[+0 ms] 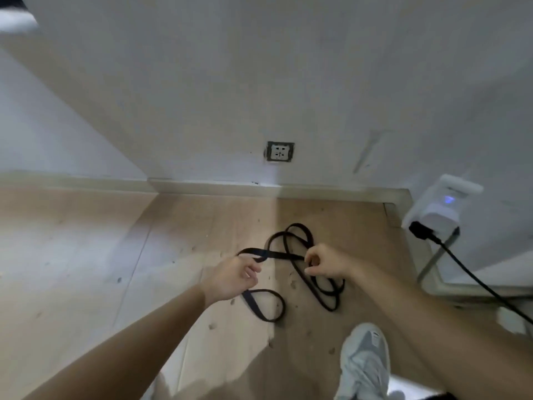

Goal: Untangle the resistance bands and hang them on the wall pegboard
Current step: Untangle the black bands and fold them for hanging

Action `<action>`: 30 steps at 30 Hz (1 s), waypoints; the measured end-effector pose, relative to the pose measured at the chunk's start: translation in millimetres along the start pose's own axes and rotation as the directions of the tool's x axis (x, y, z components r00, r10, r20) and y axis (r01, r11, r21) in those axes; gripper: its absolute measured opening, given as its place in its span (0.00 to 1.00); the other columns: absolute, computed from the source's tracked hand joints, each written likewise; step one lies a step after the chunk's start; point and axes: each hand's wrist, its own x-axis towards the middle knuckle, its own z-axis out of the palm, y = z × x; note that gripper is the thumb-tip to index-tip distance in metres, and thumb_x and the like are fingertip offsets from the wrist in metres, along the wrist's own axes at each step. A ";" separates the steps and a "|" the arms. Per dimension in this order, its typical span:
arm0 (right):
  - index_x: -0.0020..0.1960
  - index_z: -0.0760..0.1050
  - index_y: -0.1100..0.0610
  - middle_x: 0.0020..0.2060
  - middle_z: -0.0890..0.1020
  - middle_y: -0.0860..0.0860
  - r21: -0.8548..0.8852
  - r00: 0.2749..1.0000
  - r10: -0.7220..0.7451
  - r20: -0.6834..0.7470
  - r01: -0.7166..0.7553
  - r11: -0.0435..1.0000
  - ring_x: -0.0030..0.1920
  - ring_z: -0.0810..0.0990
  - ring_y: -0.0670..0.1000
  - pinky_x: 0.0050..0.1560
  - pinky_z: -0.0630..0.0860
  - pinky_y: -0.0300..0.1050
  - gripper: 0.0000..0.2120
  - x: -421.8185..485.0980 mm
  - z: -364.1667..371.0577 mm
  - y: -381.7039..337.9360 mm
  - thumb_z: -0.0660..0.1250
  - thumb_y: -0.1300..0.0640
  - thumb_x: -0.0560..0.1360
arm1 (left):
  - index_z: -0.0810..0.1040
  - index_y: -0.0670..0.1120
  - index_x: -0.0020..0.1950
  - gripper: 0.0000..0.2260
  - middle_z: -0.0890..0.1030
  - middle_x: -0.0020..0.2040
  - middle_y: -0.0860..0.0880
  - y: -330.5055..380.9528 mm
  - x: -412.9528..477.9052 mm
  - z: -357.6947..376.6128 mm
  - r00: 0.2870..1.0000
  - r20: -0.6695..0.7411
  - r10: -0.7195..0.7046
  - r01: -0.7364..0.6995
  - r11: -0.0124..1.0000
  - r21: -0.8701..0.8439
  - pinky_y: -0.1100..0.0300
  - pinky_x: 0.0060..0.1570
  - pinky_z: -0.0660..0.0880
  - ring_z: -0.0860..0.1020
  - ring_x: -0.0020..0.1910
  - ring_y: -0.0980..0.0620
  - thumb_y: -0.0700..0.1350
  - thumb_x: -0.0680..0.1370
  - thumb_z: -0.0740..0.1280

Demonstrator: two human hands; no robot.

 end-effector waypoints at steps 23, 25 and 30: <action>0.57 0.79 0.52 0.47 0.82 0.48 0.023 0.993 0.113 0.014 -0.113 0.993 0.47 0.81 0.50 0.50 0.81 0.54 0.11 17.5 88.2 56.2 0.68 0.53 0.75 | 0.80 0.46 0.65 0.16 0.81 0.59 0.49 -50.6 23.0 50.9 0.922 -0.308 -0.235 0.181 0.964 -0.194 0.72 0.46 0.75 0.80 0.50 0.53 0.42 0.77 0.72; 0.54 0.80 0.53 0.46 0.82 0.48 0.045 0.996 0.082 0.042 -0.084 0.995 0.47 0.81 0.50 0.51 0.81 0.52 0.09 14.5 76.2 42.6 0.70 0.54 0.75 | 0.82 0.46 0.61 0.13 0.82 0.52 0.50 -34.2 12.6 37.6 0.921 -0.309 -0.236 0.120 0.928 -0.353 0.76 0.39 0.74 0.80 0.45 0.60 0.41 0.77 0.73; 0.53 0.79 0.52 0.47 0.80 0.48 -0.045 0.997 -0.010 0.082 0.014 0.999 0.49 0.79 0.50 0.49 0.78 0.46 0.12 -3.4 34.0 0.8 0.76 0.53 0.71 | 0.81 0.48 0.53 0.09 0.83 0.48 0.52 1.6 -13.6 -9.2 0.944 -0.318 -0.091 -0.035 0.929 -0.369 0.71 0.40 0.75 0.81 0.43 0.59 0.39 0.75 0.75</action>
